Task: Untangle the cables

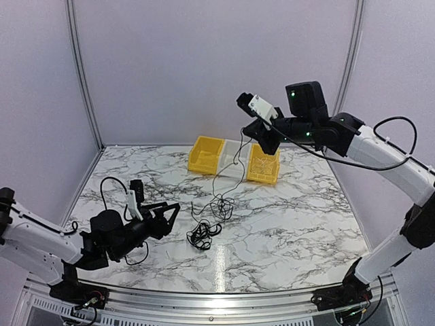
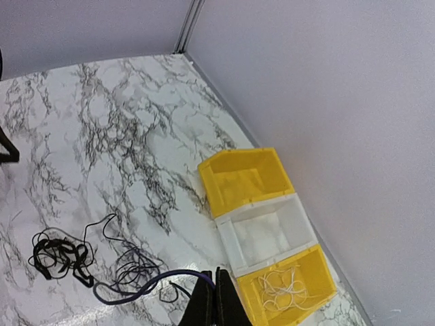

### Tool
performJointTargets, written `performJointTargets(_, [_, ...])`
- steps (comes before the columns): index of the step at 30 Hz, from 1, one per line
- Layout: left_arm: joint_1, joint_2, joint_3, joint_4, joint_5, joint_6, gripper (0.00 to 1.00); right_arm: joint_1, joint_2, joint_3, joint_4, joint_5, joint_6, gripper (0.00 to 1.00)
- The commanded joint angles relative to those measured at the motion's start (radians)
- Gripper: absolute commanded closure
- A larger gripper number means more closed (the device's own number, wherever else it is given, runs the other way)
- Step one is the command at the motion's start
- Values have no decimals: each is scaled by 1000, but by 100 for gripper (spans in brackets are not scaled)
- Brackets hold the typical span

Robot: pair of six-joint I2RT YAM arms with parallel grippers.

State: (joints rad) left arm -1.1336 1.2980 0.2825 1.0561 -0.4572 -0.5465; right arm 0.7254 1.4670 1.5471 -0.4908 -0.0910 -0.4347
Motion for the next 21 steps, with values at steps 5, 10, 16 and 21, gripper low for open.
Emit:
performJointTargets(5, [-60, -216, 149, -358, -14, 281, 27, 5, 28, -18, 2, -51, 8, 100])
performJointTargets(10, [-63, -54, 354, -369, 39, 431, 20, 47, 61, 33, -27, -49, 21, 100])
performJointTargets(16, [-57, 196, 601, -362, -14, 554, 18, 84, 85, 78, -50, -53, 25, 100])
performJointTargets(21, [-22, 286, 687, -364, -107, 502, 31, 93, 77, 72, -54, -77, 27, 100])
